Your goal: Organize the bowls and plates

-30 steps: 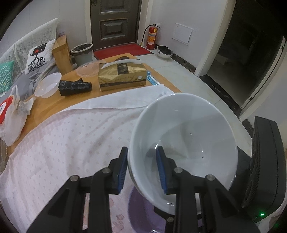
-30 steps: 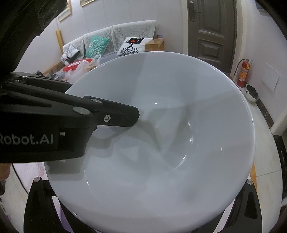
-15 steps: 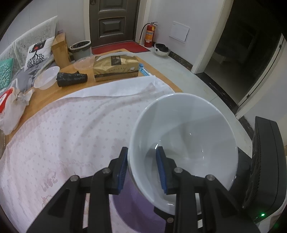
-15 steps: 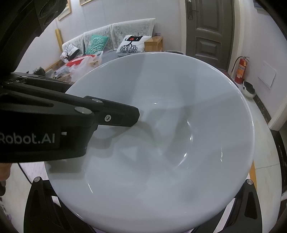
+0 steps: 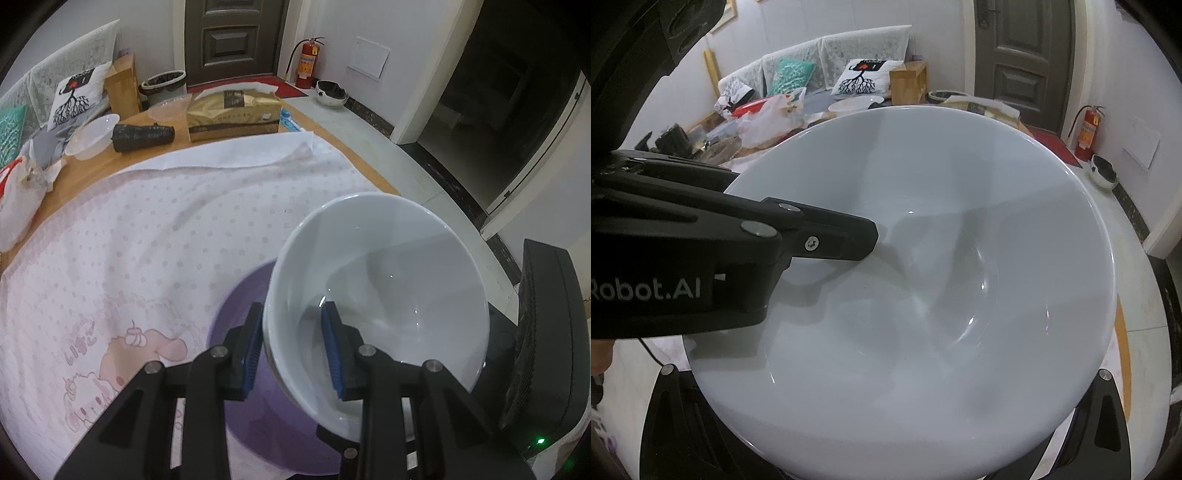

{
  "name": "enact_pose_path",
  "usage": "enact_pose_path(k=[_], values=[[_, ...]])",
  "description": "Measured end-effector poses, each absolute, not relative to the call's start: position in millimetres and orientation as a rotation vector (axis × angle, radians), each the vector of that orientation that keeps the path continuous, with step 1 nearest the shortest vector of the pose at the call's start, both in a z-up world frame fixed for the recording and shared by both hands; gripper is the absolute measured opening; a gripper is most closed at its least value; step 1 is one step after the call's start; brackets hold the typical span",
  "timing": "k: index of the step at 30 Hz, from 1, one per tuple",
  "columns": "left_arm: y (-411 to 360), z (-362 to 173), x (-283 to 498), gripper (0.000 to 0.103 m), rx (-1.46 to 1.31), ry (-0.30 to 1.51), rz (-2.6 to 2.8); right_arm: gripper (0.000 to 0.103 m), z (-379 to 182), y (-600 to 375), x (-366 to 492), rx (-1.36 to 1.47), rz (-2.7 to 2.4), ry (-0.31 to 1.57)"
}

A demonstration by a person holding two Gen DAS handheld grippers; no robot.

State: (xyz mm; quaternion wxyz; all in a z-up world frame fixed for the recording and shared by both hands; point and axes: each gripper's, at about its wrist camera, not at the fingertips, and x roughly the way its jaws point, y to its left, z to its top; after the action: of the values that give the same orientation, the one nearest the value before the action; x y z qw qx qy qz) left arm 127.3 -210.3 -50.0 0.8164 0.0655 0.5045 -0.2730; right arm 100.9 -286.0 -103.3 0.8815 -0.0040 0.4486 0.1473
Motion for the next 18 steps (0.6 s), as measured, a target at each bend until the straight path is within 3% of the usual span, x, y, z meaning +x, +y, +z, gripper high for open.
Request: enact_pose_path(k=[18], values=[[-204,-68,124,0.027,0.116,1.111,-0.591,0.100,-116,-280,93,-0.042,0.310,0.961]])
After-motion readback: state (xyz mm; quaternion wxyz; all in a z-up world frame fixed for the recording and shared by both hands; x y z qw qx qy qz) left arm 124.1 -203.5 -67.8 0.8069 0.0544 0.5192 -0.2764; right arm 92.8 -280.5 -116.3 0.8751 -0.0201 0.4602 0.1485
